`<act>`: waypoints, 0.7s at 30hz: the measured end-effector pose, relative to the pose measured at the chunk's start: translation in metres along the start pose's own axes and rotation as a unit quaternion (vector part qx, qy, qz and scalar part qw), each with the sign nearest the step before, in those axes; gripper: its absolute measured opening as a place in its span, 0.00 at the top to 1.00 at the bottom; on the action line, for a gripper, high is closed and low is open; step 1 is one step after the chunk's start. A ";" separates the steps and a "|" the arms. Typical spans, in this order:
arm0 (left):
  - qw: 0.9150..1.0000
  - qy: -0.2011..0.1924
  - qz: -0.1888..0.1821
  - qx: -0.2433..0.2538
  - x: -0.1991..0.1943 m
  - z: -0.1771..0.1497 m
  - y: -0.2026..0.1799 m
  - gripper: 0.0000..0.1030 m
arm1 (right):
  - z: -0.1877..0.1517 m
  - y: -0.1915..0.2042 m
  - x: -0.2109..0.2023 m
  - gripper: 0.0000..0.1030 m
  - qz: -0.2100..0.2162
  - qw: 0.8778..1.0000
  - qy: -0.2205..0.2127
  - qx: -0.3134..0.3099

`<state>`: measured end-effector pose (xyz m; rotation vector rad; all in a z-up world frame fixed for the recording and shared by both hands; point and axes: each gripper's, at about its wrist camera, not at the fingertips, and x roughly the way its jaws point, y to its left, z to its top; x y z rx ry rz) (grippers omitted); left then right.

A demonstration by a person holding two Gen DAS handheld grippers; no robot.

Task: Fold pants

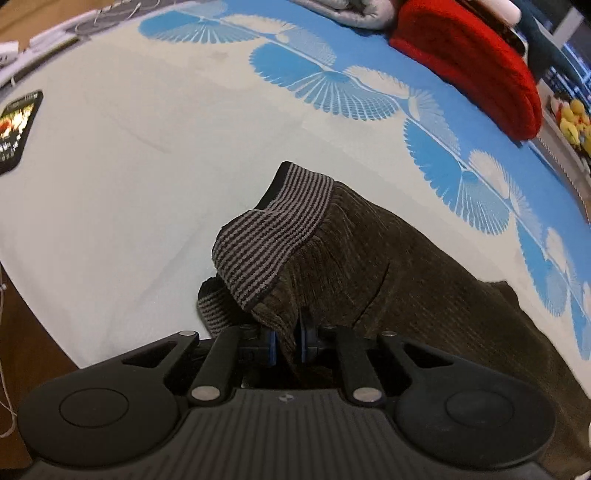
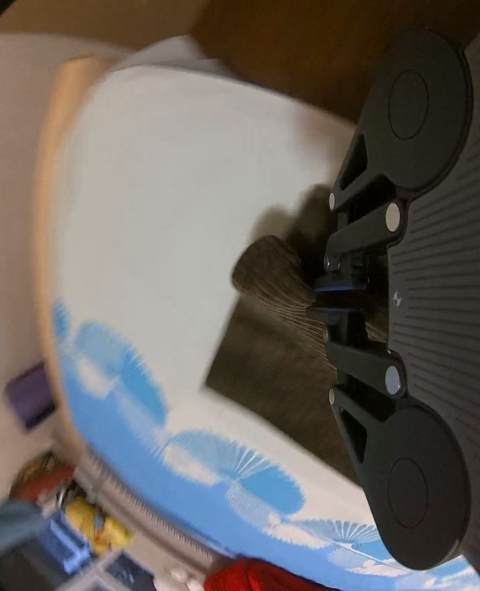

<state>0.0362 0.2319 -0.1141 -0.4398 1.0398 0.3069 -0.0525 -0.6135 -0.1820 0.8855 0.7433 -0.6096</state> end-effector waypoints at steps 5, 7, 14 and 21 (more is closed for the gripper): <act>0.999 0.032 0.014 0.007 0.007 -0.004 0.002 0.79 | 0.000 -0.021 0.025 0.93 -0.163 0.984 0.066 0.021; 0.999 0.015 0.034 -0.004 0.001 -0.004 0.007 0.55 | 0.006 -0.028 0.017 0.93 -0.207 0.977 0.031 0.043; 0.982 -0.146 0.104 0.059 -0.046 -0.005 -0.013 0.52 | 0.014 -0.009 -0.015 0.91 -0.058 0.997 -0.053 -0.020; 0.981 -0.156 0.037 0.113 -0.048 -0.016 -0.043 0.53 | -0.005 0.004 0.045 0.91 -0.105 0.987 0.111 -0.046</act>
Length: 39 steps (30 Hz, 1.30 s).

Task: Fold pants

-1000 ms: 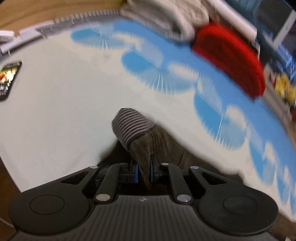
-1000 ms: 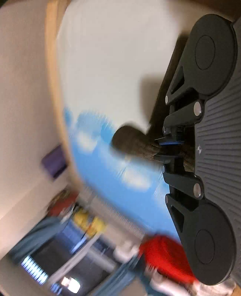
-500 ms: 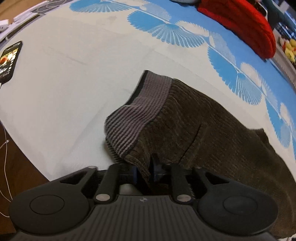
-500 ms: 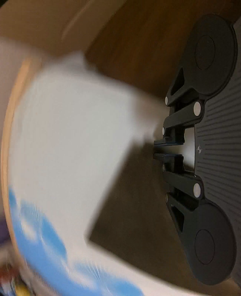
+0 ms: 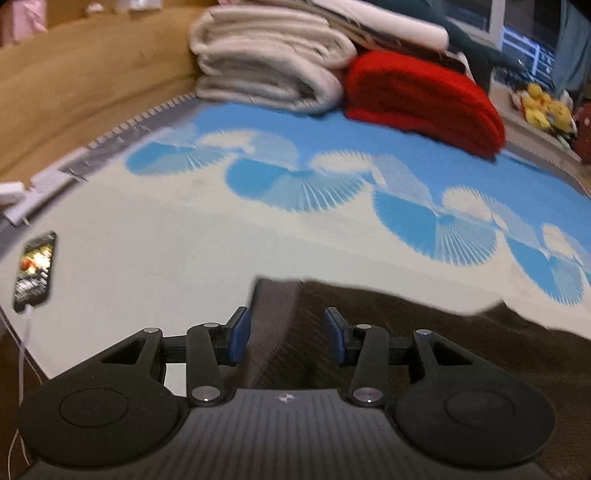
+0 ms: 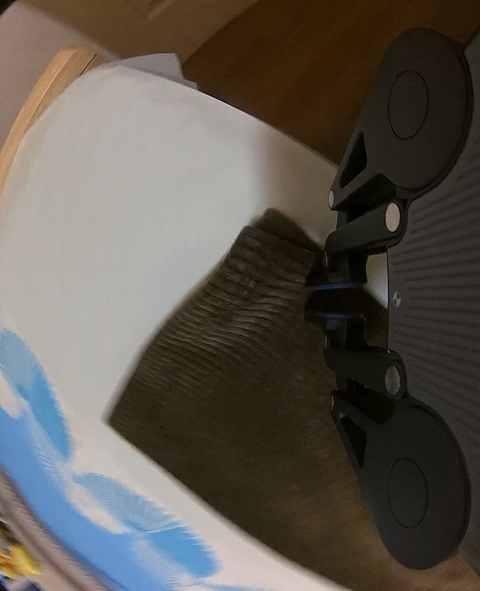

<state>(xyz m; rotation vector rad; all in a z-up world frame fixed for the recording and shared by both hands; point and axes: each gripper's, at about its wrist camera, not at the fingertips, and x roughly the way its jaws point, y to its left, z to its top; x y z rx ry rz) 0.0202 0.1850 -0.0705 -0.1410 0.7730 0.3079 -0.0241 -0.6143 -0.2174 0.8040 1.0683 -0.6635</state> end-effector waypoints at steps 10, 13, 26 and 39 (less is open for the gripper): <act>0.986 0.167 0.009 -0.001 0.053 -0.023 -0.008 0.53 | -0.017 0.103 -0.072 0.84 0.122 0.974 -0.136 -0.136; 0.990 0.143 -0.010 -0.010 0.045 -0.017 -0.010 0.53 | -0.043 0.163 -0.100 0.84 0.210 0.936 -0.153 -0.238; 0.977 0.201 -0.047 0.050 0.078 -0.025 -0.037 0.45 | -0.162 0.367 -0.128 0.87 0.390 0.806 -0.023 -0.444; 0.973 0.201 -0.078 0.085 0.080 -0.026 -0.032 0.41 | -0.242 0.473 -0.066 0.67 0.354 0.767 0.080 -0.529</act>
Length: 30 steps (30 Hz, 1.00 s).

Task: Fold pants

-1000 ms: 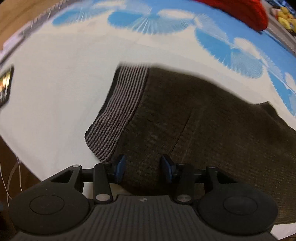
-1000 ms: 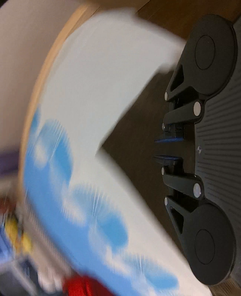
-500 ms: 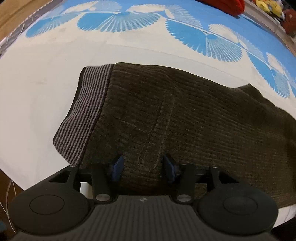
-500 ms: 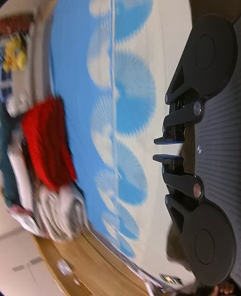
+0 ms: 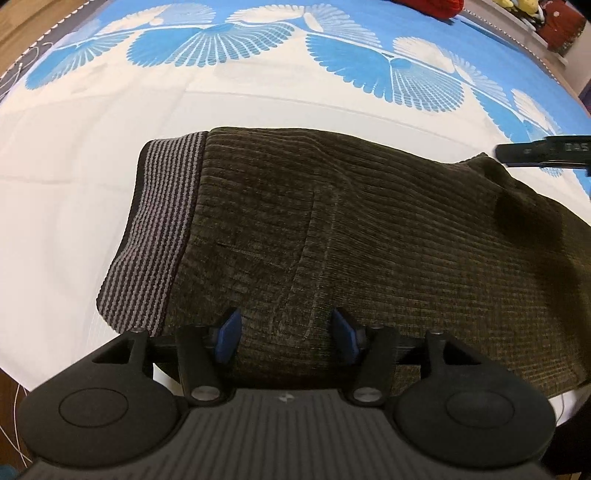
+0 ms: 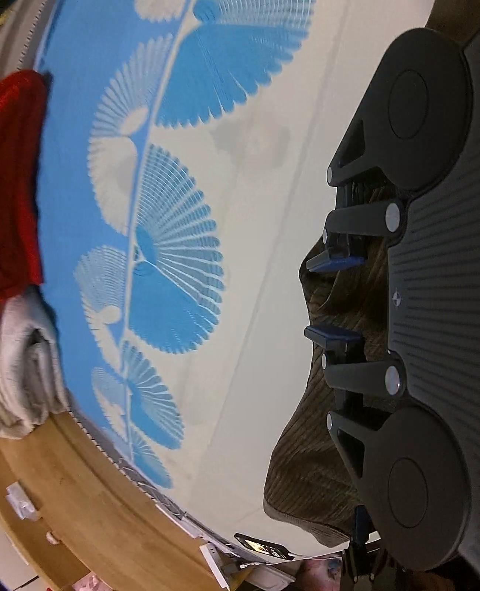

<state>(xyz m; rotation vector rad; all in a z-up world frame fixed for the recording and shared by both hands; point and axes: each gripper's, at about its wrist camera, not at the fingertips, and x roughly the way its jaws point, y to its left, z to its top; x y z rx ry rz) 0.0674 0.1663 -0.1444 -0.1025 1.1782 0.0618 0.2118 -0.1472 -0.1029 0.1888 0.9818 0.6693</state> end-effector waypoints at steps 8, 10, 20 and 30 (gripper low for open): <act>1.000 0.005 -0.006 0.008 0.002 0.003 0.001 0.40 | -0.003 0.006 0.036 0.86 0.004 0.997 0.046 -0.061; 1.000 0.005 -0.006 0.009 0.002 0.004 0.000 0.40 | 0.007 0.003 0.025 0.88 0.018 0.998 0.014 -0.052; 1.000 -0.006 -0.014 0.014 -0.007 0.004 -0.001 0.40 | 0.007 0.003 0.029 0.72 -0.081 0.995 -0.020 -0.061; 0.994 -0.097 -0.015 -0.047 -0.037 0.016 0.021 0.41 | 0.012 -0.007 -0.026 0.73 0.023 0.997 -0.075 -0.029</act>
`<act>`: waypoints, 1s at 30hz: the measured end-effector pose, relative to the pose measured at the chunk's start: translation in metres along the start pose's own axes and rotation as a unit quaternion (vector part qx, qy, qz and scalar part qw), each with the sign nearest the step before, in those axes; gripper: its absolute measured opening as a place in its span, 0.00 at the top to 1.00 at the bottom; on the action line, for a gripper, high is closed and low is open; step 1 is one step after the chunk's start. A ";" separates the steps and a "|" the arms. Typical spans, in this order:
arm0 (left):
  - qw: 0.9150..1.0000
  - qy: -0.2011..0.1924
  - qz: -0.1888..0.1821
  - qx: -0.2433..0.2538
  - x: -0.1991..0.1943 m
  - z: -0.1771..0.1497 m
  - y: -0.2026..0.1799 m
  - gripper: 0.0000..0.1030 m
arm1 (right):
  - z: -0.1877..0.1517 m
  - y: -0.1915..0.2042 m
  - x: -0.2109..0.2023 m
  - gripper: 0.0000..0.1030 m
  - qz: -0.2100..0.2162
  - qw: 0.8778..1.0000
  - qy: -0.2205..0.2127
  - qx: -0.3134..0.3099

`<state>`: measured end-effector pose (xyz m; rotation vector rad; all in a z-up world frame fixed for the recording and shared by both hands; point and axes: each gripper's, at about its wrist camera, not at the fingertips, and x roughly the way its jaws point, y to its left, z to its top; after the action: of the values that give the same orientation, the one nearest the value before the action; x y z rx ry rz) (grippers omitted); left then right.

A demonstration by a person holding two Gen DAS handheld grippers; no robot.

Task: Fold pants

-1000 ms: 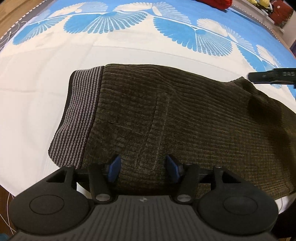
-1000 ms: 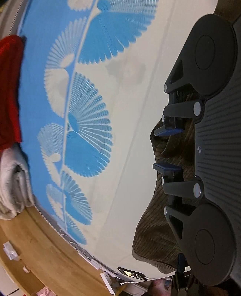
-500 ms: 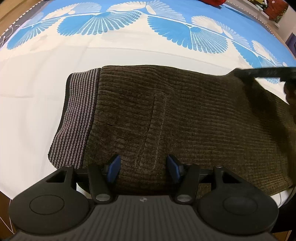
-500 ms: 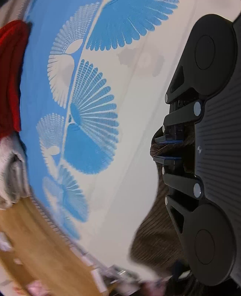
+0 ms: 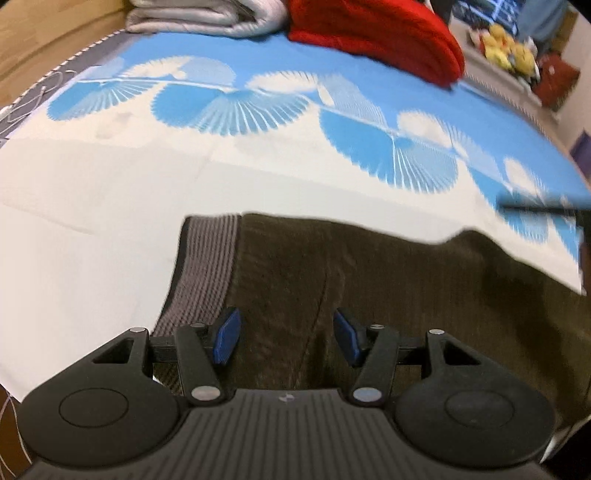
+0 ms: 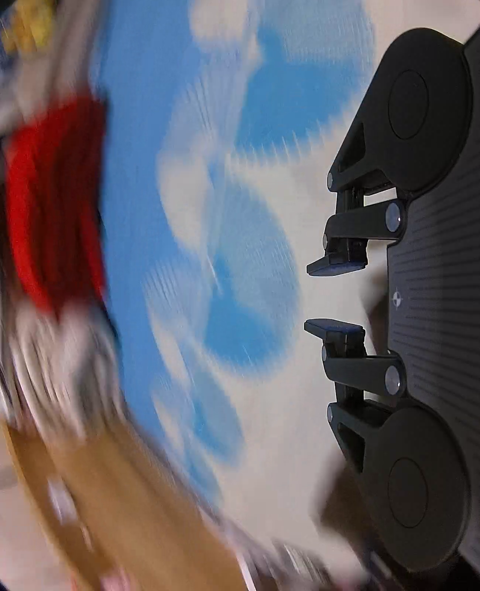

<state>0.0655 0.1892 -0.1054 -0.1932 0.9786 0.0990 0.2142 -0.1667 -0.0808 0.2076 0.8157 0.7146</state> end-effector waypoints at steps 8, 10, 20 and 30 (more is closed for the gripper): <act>0.996 0.047 0.077 -0.010 0.023 -0.002 0.012 0.65 | -0.044 -0.013 0.036 1.00 -0.043 0.985 0.166 -0.031; 0.996 0.046 0.080 -0.008 0.021 -0.003 0.009 0.65 | -0.038 -0.031 0.022 1.00 -0.072 0.986 0.152 0.011; 0.998 0.009 0.046 -0.029 -0.003 -0.003 -0.013 0.59 | -0.081 -0.115 -0.104 0.80 -0.297 0.942 0.141 0.071; 0.997 -0.032 -0.019 0.069 -0.028 -0.018 -0.095 0.56 | -0.187 -0.182 -0.352 0.68 -0.379 0.857 -0.162 0.308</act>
<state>0.0512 0.0929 -0.0811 -0.0821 0.9142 0.0018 0.0047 -0.5512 -0.0775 0.5293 0.6986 -0.3473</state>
